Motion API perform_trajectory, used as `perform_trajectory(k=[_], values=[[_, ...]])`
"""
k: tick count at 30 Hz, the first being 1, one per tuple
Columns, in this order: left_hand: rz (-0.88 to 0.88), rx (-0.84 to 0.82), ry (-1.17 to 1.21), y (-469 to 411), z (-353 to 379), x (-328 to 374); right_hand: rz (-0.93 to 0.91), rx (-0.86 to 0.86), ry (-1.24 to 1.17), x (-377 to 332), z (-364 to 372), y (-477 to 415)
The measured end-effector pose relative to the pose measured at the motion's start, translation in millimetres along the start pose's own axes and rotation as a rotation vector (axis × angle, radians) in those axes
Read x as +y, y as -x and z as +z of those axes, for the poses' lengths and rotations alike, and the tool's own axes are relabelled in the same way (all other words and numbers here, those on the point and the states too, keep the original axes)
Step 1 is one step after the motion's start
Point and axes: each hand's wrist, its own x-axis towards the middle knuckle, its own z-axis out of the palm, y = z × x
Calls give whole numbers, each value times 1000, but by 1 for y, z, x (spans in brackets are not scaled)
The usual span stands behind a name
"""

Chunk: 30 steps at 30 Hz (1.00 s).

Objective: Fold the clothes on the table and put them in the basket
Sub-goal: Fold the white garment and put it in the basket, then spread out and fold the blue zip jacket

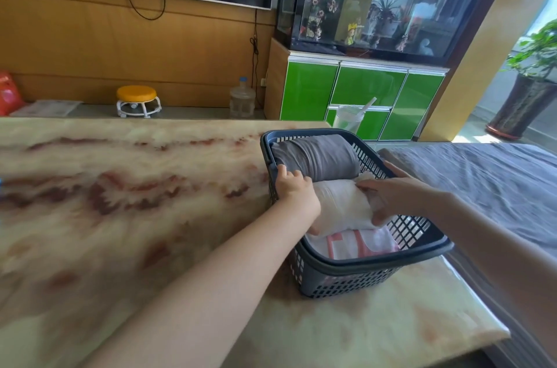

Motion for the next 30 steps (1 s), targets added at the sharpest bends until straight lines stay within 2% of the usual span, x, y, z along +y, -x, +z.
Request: perform_trajectory(k=[3,5,9,13,19,24,30], values=[[39,67,48,3,2,-6,-27,26,7,1,5,-5],[69,129,162,9,0,-12,3,31,-54,-5,-2,-2],[65,305,611,23,-6,-35,-25,130,-457,-16,-22,5],[14,426,754,45,-7,-71,-93,185,-647,-52,-33,8],[-121,347,814,83,13,-132,-159,152,-767,-113,-54,5],[-246,264,906,130,43,-217,-222,169,-954,-191,-82,0],[-562,234,1087,198,151,-332,-354,25,-943,-319,-60,-32]])
